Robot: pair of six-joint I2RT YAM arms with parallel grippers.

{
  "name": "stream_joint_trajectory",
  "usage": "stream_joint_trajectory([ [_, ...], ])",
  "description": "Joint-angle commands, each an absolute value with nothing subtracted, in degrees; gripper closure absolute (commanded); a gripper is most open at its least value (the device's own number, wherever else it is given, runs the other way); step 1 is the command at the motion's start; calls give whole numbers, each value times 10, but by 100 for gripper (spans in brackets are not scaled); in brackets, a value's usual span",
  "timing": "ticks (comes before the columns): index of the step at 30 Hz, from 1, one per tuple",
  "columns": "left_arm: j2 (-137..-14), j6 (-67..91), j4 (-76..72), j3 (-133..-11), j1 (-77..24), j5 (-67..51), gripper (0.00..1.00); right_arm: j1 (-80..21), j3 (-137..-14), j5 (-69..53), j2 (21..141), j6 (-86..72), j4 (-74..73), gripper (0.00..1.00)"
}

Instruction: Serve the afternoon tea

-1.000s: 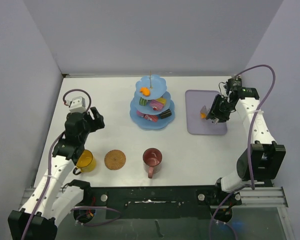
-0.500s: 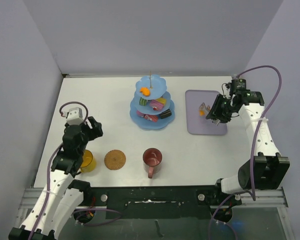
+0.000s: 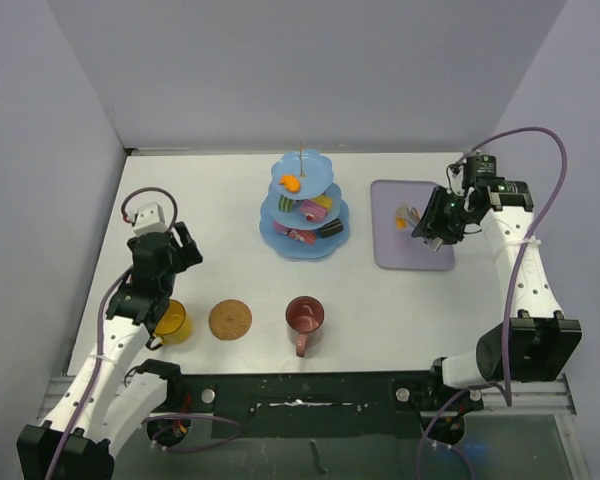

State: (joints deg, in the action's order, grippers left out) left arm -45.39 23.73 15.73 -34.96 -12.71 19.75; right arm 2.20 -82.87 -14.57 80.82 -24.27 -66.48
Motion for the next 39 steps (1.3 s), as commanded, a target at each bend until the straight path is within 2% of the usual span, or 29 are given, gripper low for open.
stream_joint_trajectory([
  [1,-460,221,146,-407,-127,198,31,21,-880,-174,789,-249,-657,75],
  [10,-429,288,167,-404,-125,201,31,15,-905,-191,791,-259,-657,75],
  [11,-428,291,172,-408,-124,198,24,14,-908,-195,792,-260,-656,75],
  [12,-427,296,178,-410,-124,199,11,13,-911,-200,793,-262,-656,75],
  [17,-427,337,210,-426,-120,223,9,4,-957,-222,807,-271,-663,75],
  [19,-424,337,207,-427,-120,215,5,-2,-976,-226,814,-274,-665,76],
  [34,-364,328,223,-440,-118,211,5,-98,-1128,-239,895,-314,-663,76],
  [39,-352,328,229,-435,-119,210,4,-133,-1141,-235,908,-331,-645,76],
])
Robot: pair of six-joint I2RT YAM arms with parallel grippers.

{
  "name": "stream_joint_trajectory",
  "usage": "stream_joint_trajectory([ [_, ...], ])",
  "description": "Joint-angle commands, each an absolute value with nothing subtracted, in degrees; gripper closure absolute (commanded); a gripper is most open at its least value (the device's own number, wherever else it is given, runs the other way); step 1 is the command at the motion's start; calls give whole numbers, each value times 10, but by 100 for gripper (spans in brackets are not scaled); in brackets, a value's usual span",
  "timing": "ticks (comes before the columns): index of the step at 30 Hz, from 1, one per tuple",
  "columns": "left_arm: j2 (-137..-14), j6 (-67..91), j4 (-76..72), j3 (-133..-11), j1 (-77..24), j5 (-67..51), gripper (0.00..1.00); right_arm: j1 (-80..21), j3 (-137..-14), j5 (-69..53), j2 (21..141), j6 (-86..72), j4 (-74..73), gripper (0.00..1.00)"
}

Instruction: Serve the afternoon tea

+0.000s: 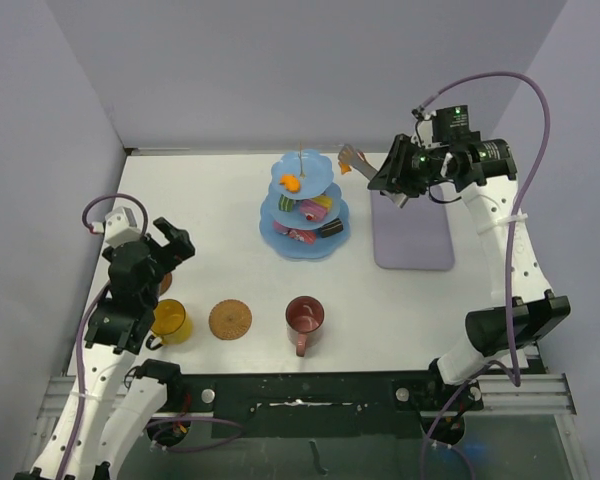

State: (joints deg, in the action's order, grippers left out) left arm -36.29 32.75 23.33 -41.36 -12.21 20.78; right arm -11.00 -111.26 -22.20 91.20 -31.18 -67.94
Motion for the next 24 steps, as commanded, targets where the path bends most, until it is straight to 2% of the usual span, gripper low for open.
stream_joint_trajectory([
  [1,-350,329,229,-433,-119,211,5,-140,-1142,-235,910,-332,-644,76],
  [13,-348,333,236,-438,-118,209,5,-183,-1152,-216,949,-316,-648,75],
  [21,-351,327,249,-442,-119,203,5,-185,-1203,-212,972,-294,-670,63],
  [24,-354,324,251,-444,-119,203,5,-185,-1205,-214,971,-294,-669,62],
])
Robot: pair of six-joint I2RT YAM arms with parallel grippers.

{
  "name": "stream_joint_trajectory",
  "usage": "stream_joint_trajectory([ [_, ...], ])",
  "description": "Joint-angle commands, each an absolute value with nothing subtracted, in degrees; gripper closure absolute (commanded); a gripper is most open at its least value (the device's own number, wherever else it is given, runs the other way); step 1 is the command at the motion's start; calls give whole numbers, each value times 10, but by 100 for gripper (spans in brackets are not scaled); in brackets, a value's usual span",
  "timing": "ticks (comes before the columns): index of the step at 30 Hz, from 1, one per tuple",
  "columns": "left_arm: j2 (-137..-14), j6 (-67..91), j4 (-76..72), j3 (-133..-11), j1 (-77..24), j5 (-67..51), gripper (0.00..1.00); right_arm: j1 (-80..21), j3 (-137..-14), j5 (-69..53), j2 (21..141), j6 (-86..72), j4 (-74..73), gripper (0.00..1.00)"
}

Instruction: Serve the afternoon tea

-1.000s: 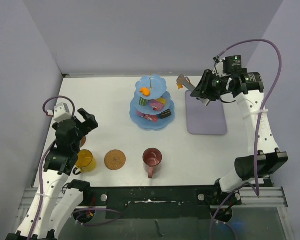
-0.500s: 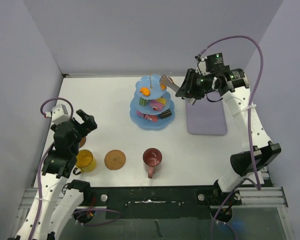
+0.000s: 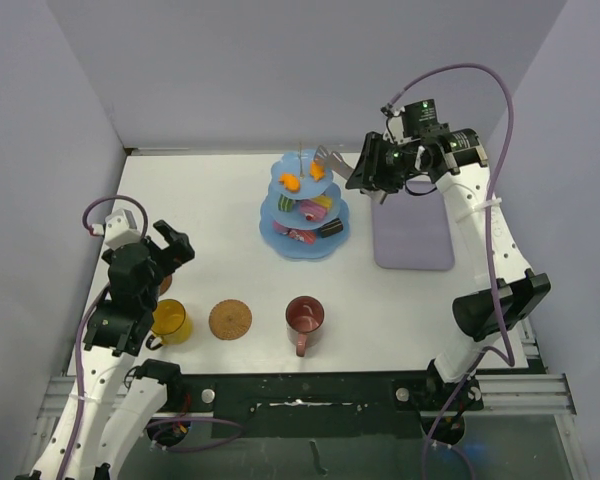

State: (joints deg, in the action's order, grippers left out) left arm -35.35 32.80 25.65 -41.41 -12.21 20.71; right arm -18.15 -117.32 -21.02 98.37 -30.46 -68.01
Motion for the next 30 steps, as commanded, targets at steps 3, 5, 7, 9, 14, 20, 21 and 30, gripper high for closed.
stream_joint_trajectory([
  [3,-359,323,251,-446,-118,200,4,-184,-1206,-219,973,-290,-673,61],
  [5,-361,323,253,-448,-119,200,5,-184,-1208,-220,973,-291,-677,61],
  [7,-363,324,254,-449,-119,199,5,-184,-1207,-222,968,-291,-676,61],
  [9,-364,324,256,-451,-118,198,4,-182,-1207,-223,963,-293,-674,62],
  [14,-357,322,265,-451,-118,199,4,-166,-1207,-230,939,-308,-654,63],
  [20,-350,316,268,-448,-118,200,4,-112,-1183,-225,897,-320,-619,65],
  [21,-352,315,268,-449,-118,201,4,-99,-1175,-224,889,-321,-615,65],
  [30,-356,313,262,-450,-119,198,4,-19,-1043,-193,835,-285,-596,66],
])
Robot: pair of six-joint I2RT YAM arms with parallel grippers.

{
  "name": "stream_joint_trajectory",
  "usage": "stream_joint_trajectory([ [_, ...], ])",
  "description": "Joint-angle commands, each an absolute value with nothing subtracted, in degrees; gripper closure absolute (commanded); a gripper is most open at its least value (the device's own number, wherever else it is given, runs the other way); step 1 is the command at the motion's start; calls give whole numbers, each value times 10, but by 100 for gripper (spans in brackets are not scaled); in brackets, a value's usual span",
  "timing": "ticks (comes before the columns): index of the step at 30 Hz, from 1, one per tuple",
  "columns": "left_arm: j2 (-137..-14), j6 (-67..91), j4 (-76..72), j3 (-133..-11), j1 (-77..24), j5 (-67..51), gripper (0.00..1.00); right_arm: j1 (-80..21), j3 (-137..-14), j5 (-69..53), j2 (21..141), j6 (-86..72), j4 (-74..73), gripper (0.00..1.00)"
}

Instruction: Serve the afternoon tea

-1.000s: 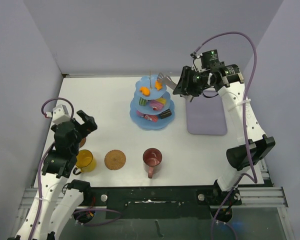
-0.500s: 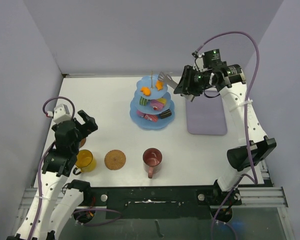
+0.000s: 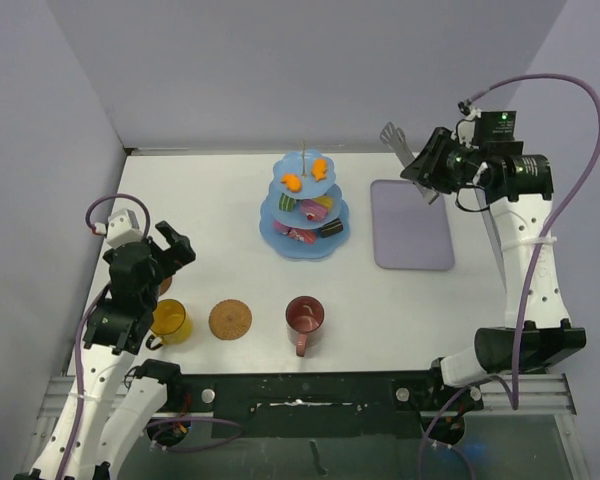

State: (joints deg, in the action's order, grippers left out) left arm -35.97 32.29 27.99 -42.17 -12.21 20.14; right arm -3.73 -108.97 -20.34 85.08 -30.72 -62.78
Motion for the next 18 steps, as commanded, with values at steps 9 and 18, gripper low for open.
stream_joint_trajectory([
  [9,-357,312,260,-452,-119,197,5,73,-872,-190,815,-236,-553,67],
  [18,-362,313,249,-451,-118,191,4,98,-785,-165,833,-203,-487,68],
])
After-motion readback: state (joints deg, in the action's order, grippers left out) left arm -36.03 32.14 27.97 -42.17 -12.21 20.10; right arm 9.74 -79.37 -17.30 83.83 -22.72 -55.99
